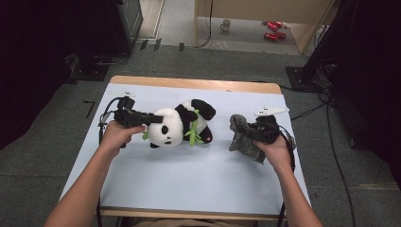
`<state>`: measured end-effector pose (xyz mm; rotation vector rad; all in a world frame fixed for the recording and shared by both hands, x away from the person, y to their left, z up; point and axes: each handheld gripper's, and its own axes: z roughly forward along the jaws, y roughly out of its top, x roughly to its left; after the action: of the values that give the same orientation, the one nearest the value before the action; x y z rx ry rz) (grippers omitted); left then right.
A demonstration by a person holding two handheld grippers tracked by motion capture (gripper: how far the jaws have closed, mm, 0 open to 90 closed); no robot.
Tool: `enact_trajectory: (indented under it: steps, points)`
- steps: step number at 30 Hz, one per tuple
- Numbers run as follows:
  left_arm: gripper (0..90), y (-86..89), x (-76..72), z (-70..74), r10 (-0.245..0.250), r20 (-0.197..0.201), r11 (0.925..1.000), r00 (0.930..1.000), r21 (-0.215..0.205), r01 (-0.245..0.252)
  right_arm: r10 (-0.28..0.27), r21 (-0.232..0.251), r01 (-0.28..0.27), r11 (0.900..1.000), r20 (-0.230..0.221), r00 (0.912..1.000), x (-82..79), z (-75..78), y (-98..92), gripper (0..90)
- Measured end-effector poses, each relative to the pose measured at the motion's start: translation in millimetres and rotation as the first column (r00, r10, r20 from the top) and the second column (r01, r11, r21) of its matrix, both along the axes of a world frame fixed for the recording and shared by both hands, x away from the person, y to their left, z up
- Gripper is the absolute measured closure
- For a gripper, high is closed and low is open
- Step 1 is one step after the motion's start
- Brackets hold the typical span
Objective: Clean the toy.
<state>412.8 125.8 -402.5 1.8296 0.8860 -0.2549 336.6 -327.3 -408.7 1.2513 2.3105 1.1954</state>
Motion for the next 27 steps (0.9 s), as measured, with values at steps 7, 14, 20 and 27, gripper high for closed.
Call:
enact_trajectory:
  steps: [7,14,20,27]
  points:
    - [68.7,-4.7,16.6,2.4,0.037,0.022,0.999,0.9991,0.023,-0.038,0.019,0.001,-0.019,1.0,-0.004,0.9998,2.3,-3.5,11.2,76.4]
    - [68.7,-1.2,27.8,-5.6,0.073,0.009,0.9972,0.9973,0.013,-0.073,0.036,-0.009,-0.037,0.999,-0.024,0.999,4.5,-11.7,18.1,76.4]
    - [67.9,-0.3,28.8,-7.7,0.091,0.037,0.9948,0.9951,0.042,-0.093,0.047,-0.011,-0.047,0.999,-0.02,0.9987,4.7,-13.4,22.2,76.4]
    - [65.3,0.2,28.6,-10.1,0.093,0.076,0.9923,0.9928,0.075,-0.099,0.06,-0.015,-0.061,0.998,-0.025,0.9979,4.0,-16.8,27.7,76.3]
